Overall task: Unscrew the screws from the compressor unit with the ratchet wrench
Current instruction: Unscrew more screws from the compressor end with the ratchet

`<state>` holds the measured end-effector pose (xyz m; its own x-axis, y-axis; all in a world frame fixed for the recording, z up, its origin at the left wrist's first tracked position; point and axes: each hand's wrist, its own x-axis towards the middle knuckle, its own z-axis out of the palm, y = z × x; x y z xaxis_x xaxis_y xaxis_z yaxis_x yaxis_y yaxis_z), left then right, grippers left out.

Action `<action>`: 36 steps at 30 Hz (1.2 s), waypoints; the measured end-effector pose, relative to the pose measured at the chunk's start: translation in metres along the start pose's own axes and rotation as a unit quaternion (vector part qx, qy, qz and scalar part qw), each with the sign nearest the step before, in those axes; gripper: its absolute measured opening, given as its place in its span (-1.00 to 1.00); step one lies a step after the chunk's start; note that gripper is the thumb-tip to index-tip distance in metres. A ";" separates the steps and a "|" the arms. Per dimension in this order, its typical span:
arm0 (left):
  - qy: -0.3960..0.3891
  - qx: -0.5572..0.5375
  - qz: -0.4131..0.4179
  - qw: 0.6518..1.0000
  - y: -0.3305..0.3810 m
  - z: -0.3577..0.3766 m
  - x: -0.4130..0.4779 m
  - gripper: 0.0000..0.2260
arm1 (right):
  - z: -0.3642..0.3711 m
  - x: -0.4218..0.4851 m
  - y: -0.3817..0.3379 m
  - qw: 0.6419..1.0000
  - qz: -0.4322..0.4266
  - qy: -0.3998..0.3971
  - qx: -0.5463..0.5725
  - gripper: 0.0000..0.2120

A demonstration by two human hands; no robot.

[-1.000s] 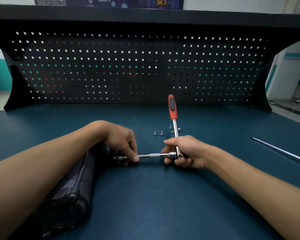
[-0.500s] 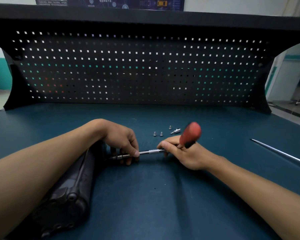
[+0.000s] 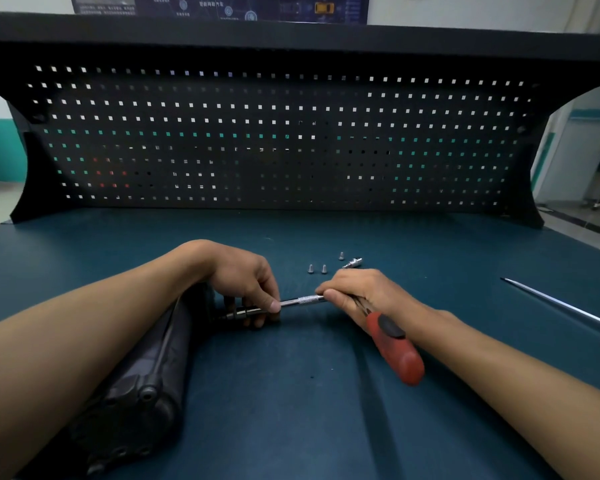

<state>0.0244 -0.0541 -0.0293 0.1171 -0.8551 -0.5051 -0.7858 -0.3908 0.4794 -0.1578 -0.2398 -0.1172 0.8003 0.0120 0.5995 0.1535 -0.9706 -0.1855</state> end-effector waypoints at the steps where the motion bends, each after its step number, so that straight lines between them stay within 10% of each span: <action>1: 0.002 0.002 0.000 1.000 -0.001 0.000 0.000 -0.87 | -0.001 0.000 -0.004 1.000 0.009 -0.007 0.001 -0.55; 4: 0.003 0.014 -0.006 1.000 -0.002 0.000 0.000 -0.86 | -0.010 -0.001 -0.018 0.994 0.064 -0.066 0.055 -0.34; 11: 0.011 0.054 -0.001 0.998 -0.001 0.000 -0.002 -0.83 | -0.021 0.003 -0.043 0.941 0.230 -0.108 0.225 -0.59; 26: 0.009 0.051 0.019 0.998 0.002 0.001 -0.010 -0.90 | -0.027 0.021 -0.049 0.695 0.522 -0.147 0.471 -0.58; 32: 0.217 0.050 0.045 0.974 -0.001 -0.017 -0.020 -0.81 | -0.025 0.020 -0.051 0.710 0.498 -0.156 0.473 -0.60; 36: 0.232 0.184 -0.119 0.948 -0.014 -0.036 -0.038 -0.61 | -0.025 0.020 -0.048 0.721 0.485 -0.153 0.470 -0.59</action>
<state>0.0523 -0.0284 0.0091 0.5044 -0.8492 -0.1563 -0.8526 -0.5184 0.0652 -0.1637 -0.1989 -0.0771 0.8636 -0.3714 -0.3410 -0.3546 0.0334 -0.9344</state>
